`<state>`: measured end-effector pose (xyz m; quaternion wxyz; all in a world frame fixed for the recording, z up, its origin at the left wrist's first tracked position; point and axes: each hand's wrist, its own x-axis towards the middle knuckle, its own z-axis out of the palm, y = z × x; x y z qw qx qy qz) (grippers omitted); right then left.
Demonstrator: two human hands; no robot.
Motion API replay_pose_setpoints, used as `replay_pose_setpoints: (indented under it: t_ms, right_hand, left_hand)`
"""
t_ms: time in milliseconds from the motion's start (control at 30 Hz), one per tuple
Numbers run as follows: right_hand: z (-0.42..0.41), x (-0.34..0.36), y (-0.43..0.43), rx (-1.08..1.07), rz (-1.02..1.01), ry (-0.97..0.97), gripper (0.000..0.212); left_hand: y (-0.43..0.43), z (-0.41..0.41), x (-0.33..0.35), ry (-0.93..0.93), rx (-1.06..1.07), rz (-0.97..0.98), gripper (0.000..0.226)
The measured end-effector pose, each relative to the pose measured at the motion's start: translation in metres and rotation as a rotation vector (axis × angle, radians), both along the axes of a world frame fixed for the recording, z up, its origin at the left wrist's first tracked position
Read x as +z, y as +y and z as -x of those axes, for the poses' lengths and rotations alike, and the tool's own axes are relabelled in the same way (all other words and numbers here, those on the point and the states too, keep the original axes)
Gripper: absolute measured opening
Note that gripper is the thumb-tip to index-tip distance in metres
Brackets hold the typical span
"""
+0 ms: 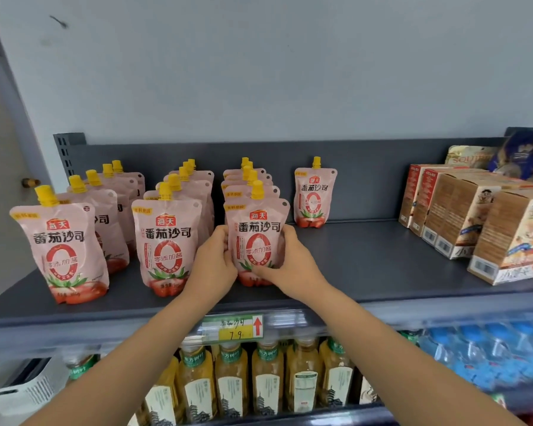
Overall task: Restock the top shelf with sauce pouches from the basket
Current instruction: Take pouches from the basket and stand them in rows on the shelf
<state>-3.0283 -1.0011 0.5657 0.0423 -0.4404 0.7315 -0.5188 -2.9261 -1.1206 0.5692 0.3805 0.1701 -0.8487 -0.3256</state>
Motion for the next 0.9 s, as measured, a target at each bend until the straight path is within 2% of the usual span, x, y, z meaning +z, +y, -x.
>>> replay_pose_setpoints:
  t_ms: [67,133,200,267,400,533,633,800,900]
  right_hand:
    - [0.000,0.006,0.010,-0.011,-0.048,0.031,0.090]
    - [0.000,0.008,0.028,-0.126,-0.103,0.113,0.100]
    - [-0.003,0.006,0.054,-0.275,-0.085,0.248,0.087]
    - [-0.006,-0.001,0.086,-0.410,-0.038,0.358,0.067]
    - [-0.003,-0.035,0.160,-0.588,0.004,0.441,0.049]
    - [0.012,-0.086,0.235,-0.692,-0.091,0.365,0.044]
    - [0.020,-0.130,0.285,-0.705,-0.178,0.236,0.043]
    - [0.030,-0.203,0.353,-0.640,-0.418,0.002,0.042]
    - [0.040,-0.240,0.390,-0.577,-0.543,-0.119,0.039]
  left_hand:
    - [0.002,-0.001,-0.001,-0.019,0.044,-0.002,0.042]
    - [0.009,-0.004,-0.006,0.011,0.108,0.035,0.056]
    - [0.024,-0.009,-0.011,0.068,0.171,0.214,0.064]
    - [0.047,-0.012,-0.016,0.107,0.160,0.414,0.062]
    - [0.108,-0.004,-0.035,0.081,-0.033,0.682,0.051]
    - [0.175,0.015,-0.077,-0.062,-0.233,0.743,0.054]
    - [0.221,0.027,-0.126,-0.237,-0.325,0.754,0.060]
    - [0.286,0.037,-0.220,-0.631,-0.434,0.762,0.063]
    - [0.311,0.050,-0.262,-0.820,-0.446,0.688,0.063]
